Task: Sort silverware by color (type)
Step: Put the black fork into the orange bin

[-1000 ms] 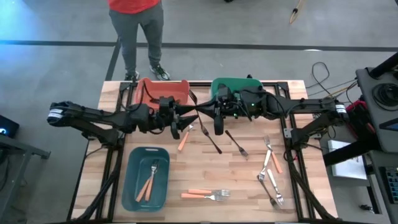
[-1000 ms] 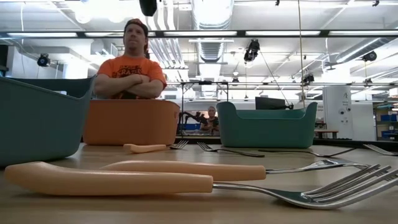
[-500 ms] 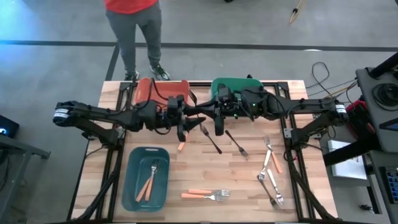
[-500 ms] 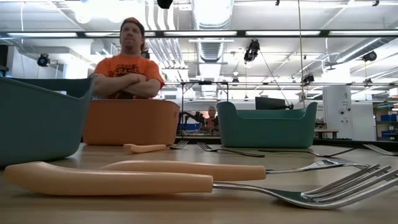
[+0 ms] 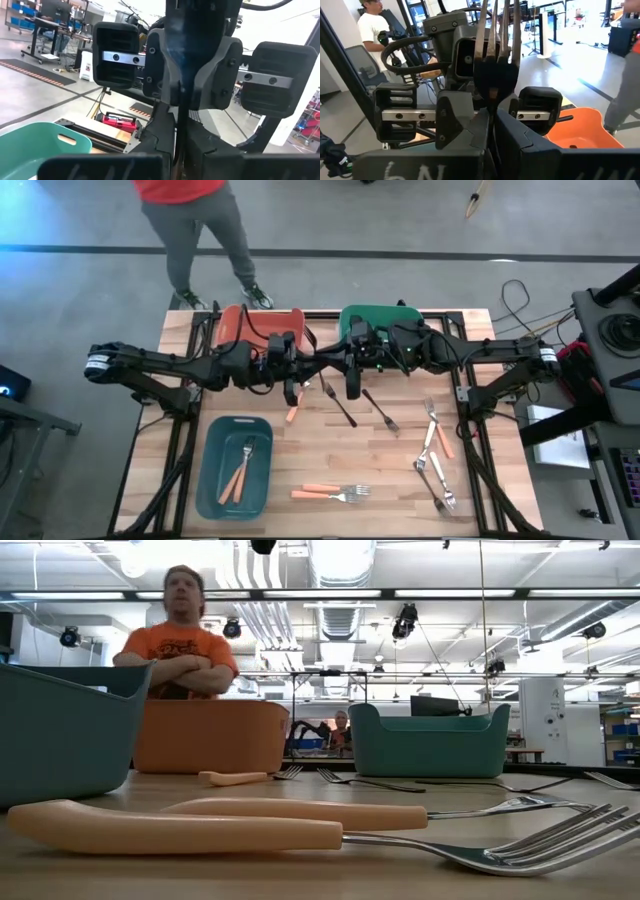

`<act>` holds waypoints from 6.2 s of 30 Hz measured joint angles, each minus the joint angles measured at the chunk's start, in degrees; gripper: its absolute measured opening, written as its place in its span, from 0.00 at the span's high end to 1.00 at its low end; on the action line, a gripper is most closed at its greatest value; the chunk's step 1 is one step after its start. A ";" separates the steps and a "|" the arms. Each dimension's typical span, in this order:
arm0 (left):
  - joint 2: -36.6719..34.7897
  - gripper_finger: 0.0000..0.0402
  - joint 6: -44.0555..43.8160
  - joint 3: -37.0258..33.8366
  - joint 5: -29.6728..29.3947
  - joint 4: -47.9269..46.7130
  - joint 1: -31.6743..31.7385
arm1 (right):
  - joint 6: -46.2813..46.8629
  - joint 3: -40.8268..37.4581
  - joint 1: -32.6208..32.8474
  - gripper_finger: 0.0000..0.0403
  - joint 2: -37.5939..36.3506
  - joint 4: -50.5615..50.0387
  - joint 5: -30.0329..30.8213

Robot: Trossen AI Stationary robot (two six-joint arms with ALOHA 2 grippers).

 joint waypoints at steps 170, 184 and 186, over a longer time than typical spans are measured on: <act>33.44 1.00 55.79 22.84 5.66 -92.77 48.07 | -9.84 0.37 -42.47 0.54 5.03 -8.49 -0.01; 33.44 1.00 55.82 22.84 5.63 -90.49 48.13 | -10.07 0.31 -42.45 0.54 5.03 -9.76 -0.01; 33.44 1.00 55.83 22.84 5.65 -90.46 48.13 | -10.10 0.31 -42.42 0.54 5.03 -9.86 -0.01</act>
